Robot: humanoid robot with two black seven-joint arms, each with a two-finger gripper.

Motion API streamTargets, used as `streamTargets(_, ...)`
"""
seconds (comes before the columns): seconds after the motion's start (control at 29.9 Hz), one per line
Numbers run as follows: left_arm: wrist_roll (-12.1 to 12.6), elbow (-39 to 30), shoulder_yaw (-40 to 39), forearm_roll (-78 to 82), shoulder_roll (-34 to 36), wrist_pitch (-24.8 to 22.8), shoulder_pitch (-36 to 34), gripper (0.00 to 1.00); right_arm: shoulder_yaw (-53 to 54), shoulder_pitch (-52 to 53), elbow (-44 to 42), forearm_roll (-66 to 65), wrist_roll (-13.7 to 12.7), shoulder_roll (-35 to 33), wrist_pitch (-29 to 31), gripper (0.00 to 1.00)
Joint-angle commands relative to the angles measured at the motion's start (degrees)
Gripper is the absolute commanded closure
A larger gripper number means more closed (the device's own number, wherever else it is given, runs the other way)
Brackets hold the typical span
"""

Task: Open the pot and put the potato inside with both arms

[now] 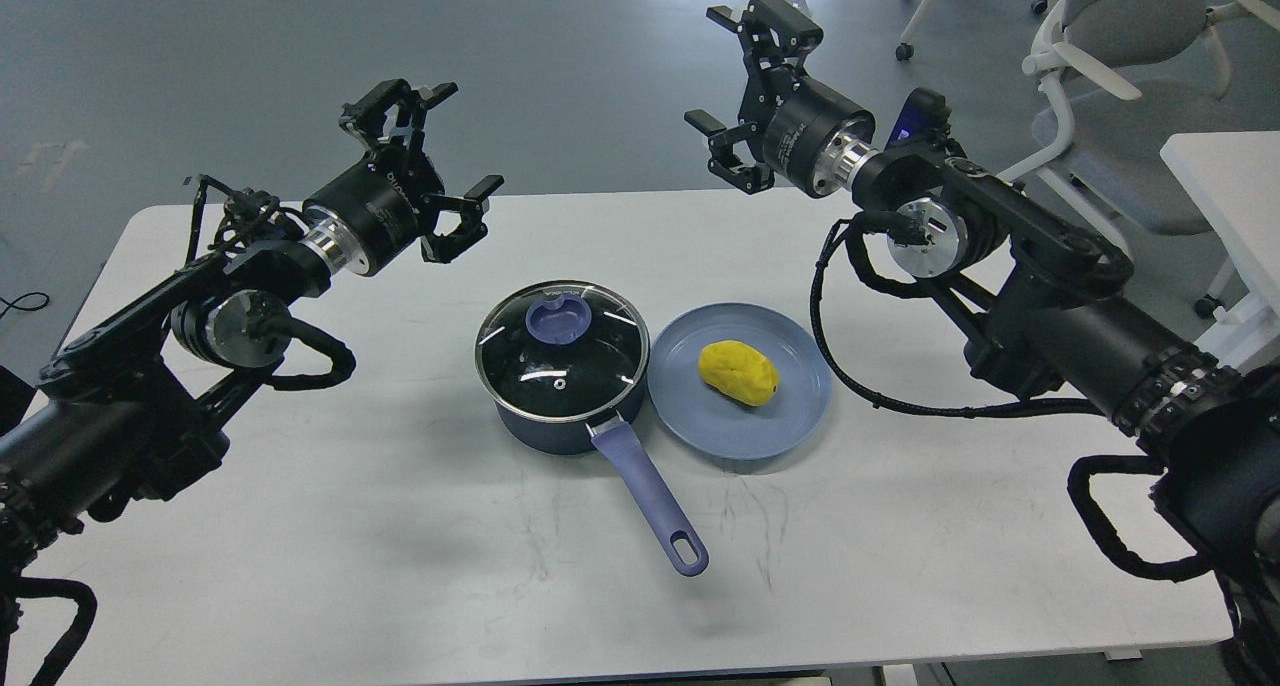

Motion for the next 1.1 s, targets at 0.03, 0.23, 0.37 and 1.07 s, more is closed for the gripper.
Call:
streamTargets(0.03,0.3,0.0,0.2,0.2,0.0,-0.6,0.1,0.02,-0.3,-0.3,-0.1,0.0,-0.9,-0.4,2.5,0.00)
streamTargets(0.23,0.2,0.2,0.7,0.3,-0.2,0.0,0.1,0.02,-0.3,-0.3,-0.2,-0.1,-1.2,-0.4,2.0,0.00)
streamTargets(0.37,0.2,0.2,0.9,0.4,-0.1,-0.3,0.1,0.02,-0.3,-0.2,-0.2,-0.1,-1.2,-0.4,1.8,0.00)
streamTargets(1.07,-0.1,0.2,0.8,1.0,0.1,-0.5,0.0,0.02,-0.3,-0.2,-0.4,-0.2,-1.0,-0.9,1.9,0.00)
